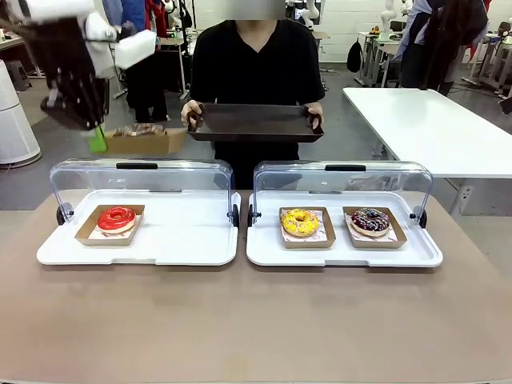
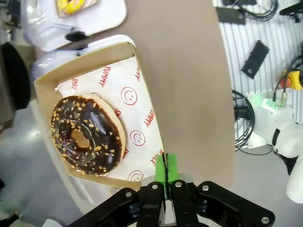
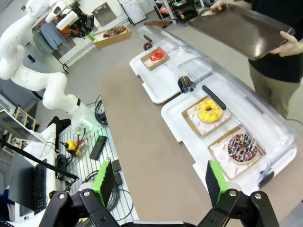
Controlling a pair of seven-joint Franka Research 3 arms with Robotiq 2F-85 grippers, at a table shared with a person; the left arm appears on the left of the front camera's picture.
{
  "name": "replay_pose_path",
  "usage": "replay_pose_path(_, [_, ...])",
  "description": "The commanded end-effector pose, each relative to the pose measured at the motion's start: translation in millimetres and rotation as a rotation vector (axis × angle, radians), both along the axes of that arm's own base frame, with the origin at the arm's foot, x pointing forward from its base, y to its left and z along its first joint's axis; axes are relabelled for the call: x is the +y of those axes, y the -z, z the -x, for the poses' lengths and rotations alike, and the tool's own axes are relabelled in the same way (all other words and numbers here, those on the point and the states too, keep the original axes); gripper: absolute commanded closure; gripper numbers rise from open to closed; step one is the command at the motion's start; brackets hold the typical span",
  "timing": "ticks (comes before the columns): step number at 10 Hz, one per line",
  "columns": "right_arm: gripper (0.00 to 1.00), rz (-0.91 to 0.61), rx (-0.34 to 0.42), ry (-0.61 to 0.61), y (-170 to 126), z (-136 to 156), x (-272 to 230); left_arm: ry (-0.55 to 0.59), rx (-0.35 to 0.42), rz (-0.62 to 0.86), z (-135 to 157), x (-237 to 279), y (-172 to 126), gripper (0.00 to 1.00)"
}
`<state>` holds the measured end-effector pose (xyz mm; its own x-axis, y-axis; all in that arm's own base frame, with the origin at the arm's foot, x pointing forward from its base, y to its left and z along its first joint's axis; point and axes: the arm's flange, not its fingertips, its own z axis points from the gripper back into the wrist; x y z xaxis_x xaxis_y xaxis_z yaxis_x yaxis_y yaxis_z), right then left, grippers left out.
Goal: Provide the desired donut to the person.
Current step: Pick up and lift the Paper togo box containing the Donut pointed at by the person, then place the picked Paper togo box onto the Handle tray extended by the person.
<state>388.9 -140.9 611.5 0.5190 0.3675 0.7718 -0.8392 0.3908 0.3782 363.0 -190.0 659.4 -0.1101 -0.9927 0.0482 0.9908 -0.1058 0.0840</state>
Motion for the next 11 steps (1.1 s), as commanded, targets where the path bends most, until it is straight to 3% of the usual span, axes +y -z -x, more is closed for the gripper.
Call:
replay_pose_path(1, [0.0,-0.01,-0.01,0.009,0,-1,0,-0.028,-0.022,-0.045,-9,-11,-9,1.0])
replay_pose_path(3, [0.0,-0.01,-0.01,0.009,0,-1,0,-0.023,-0.021,-0.091,-8,-7,1,1.0])
replay_pose_path(4, [0.0,-0.01,-0.01,0.009,0,-1,0,-0.001,-0.034,-0.025,-7,-7,-12,1.0])
replay_pose_path(11, [0.0,-0.01,-0.01,0.009,0,-1,0,-0.001,-0.034,-0.025,-7,-7,-12,1.0])
